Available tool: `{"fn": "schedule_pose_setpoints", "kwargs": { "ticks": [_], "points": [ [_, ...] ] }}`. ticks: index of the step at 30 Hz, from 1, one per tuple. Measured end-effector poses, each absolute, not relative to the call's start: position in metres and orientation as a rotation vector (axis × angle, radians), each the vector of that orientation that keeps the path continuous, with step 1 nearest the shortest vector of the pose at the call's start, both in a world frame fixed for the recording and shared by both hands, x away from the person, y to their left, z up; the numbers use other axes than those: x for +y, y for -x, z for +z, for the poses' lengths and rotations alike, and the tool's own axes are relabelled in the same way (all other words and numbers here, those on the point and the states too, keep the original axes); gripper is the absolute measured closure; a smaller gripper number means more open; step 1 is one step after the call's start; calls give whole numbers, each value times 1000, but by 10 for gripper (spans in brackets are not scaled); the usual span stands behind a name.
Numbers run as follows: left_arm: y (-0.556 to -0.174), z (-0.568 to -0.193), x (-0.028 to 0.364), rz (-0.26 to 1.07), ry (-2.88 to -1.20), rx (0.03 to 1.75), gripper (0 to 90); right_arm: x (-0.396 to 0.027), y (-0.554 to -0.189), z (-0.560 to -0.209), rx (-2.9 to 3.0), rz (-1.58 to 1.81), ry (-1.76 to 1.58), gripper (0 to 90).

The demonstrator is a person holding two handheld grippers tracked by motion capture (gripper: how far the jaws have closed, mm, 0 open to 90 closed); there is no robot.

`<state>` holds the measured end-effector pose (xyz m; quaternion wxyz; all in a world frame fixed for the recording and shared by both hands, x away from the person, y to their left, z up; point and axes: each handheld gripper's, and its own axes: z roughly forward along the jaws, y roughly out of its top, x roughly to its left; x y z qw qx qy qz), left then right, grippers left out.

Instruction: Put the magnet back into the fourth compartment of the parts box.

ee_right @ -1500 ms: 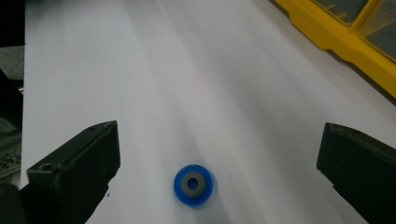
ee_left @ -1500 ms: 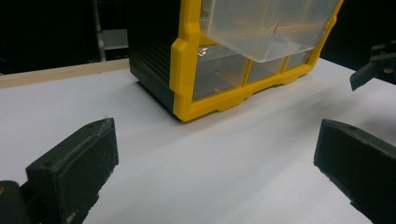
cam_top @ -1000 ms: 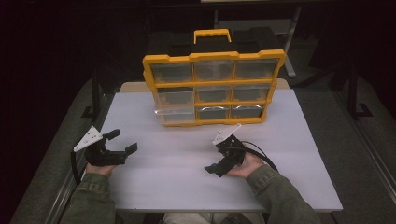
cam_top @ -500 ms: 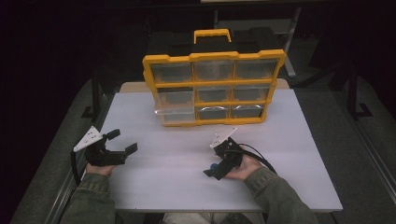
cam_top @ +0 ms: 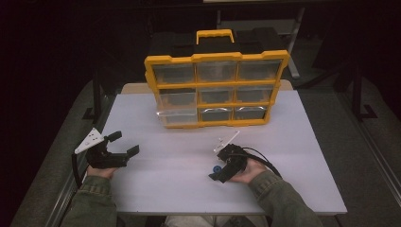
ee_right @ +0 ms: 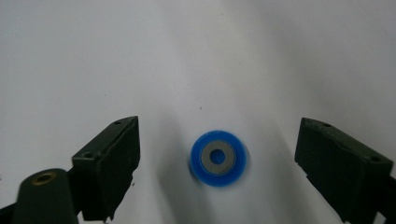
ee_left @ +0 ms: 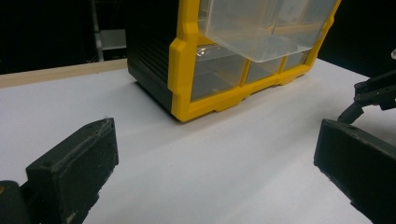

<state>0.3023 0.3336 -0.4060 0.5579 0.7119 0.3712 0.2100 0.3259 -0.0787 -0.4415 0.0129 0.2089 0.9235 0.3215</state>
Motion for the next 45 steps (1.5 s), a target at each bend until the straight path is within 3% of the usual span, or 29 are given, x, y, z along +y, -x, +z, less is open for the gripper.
{"fn": "schedule_pose_setpoints", "kwargs": {
  "ticks": [6,19,23,45],
  "points": [
    [-302,-406,334,496,-1683,874,0,-82,-323,-441,2866,990,-649,357],
    [-302,-406,334,489,-1680,866,0,-82,-323,-442,2865,968,-646,506],
    [-302,-406,334,486,-1679,860,0,-81,-322,-442,2868,942,-654,593],
    [-301,-405,333,508,-1689,849,0,-92,-326,-422,2830,1079,-729,606]
  ]
}}
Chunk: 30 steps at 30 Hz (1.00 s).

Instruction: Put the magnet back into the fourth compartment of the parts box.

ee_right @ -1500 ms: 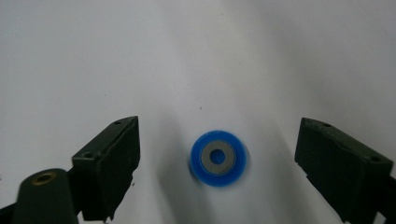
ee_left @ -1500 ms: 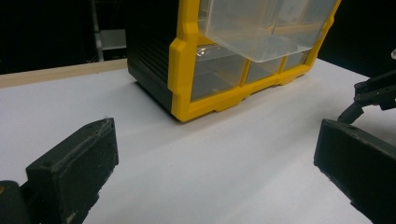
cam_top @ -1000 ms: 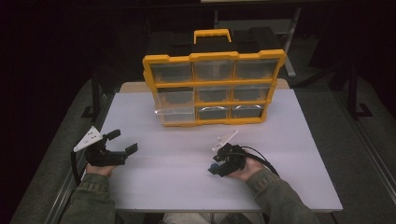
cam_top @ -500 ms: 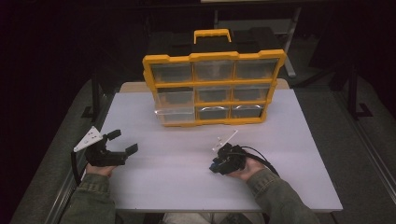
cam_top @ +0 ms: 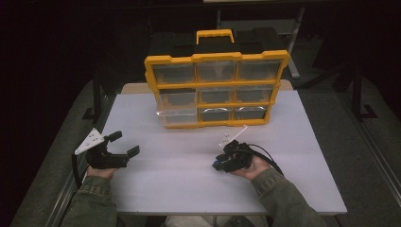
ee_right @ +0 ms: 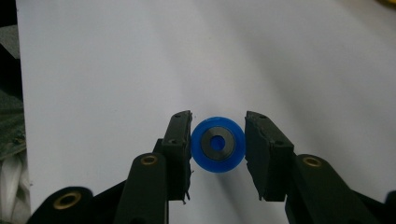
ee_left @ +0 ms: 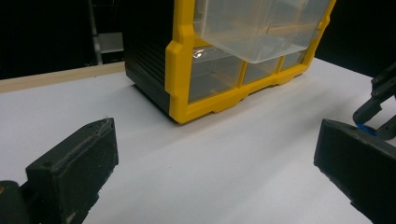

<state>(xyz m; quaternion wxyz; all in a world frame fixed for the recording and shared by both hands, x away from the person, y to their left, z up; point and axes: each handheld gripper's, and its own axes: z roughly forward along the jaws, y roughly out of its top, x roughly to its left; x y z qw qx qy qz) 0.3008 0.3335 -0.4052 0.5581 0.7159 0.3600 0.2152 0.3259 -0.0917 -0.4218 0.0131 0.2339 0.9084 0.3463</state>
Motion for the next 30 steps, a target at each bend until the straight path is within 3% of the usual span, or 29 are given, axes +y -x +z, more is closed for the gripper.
{"fn": "schedule_pose_setpoints", "kwargs": {
  "ticks": [30],
  "points": [
    [-299,-403,336,526,-1656,848,0,-94,-336,-368,2777,1131,-703,605]
  ]
}}
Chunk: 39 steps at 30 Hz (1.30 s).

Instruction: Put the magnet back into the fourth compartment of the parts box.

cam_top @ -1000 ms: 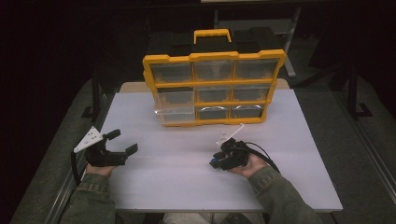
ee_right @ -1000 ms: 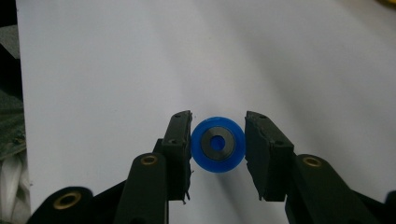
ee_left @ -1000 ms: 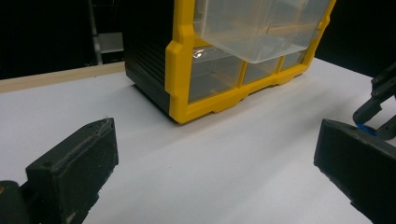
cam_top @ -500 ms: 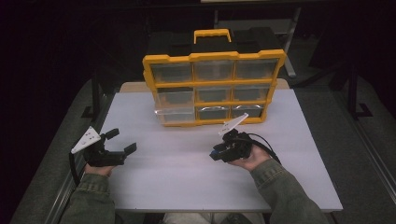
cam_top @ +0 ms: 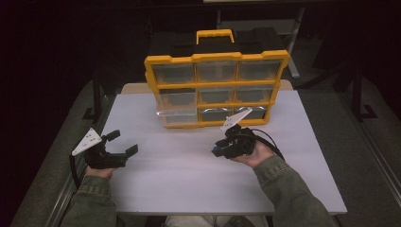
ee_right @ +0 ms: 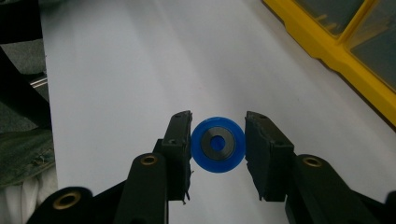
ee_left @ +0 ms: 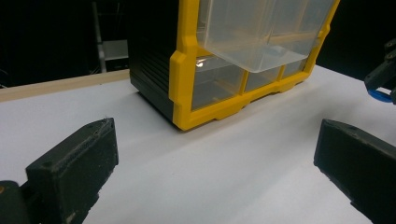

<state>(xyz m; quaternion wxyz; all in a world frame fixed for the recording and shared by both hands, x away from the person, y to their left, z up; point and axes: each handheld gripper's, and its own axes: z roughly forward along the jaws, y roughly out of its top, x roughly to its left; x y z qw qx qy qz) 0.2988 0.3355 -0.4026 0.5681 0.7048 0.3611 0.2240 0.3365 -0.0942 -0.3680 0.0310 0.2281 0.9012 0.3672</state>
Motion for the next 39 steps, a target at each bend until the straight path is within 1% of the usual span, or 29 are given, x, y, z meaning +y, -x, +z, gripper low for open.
{"fn": "schedule_pose_setpoints", "kwargs": {
  "ticks": [39],
  "points": [
    [-299,-403,337,528,-1650,855,0,-86,-353,-318,2741,1116,-634,605]
  ]
}}
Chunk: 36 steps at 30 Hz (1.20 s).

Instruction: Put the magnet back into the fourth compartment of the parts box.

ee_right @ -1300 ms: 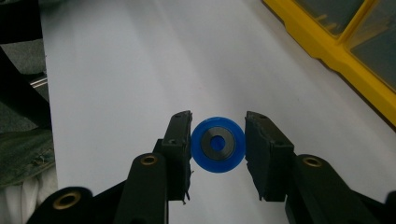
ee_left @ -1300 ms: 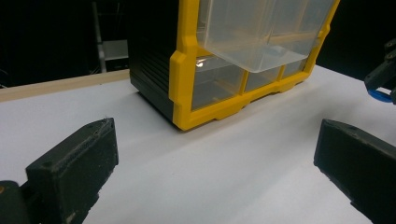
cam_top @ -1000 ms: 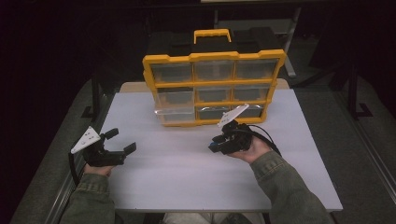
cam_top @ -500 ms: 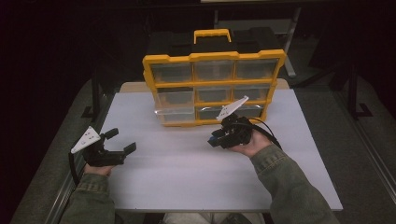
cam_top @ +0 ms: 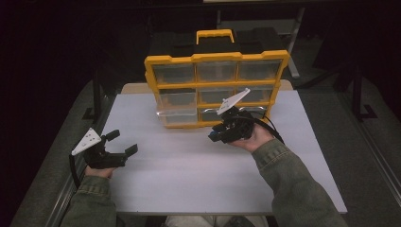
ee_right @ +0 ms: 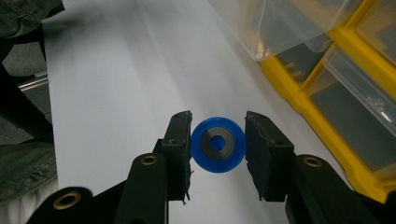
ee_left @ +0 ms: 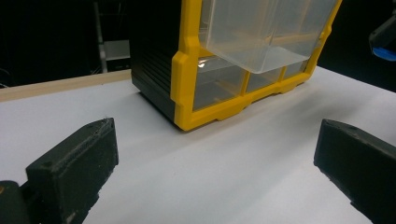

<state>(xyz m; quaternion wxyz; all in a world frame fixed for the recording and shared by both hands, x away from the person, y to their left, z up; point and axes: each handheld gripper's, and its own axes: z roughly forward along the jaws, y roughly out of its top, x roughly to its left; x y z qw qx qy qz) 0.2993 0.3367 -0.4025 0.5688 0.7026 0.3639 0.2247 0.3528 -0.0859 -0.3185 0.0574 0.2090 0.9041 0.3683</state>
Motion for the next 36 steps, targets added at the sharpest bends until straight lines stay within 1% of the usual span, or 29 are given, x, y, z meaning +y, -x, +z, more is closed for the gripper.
{"fn": "schedule_pose_setpoints", "kwargs": {
  "ticks": [36],
  "points": [
    [-303,-405,332,504,-1674,838,0,-68,-373,-259,2678,1093,-560,606]
  ]
}}
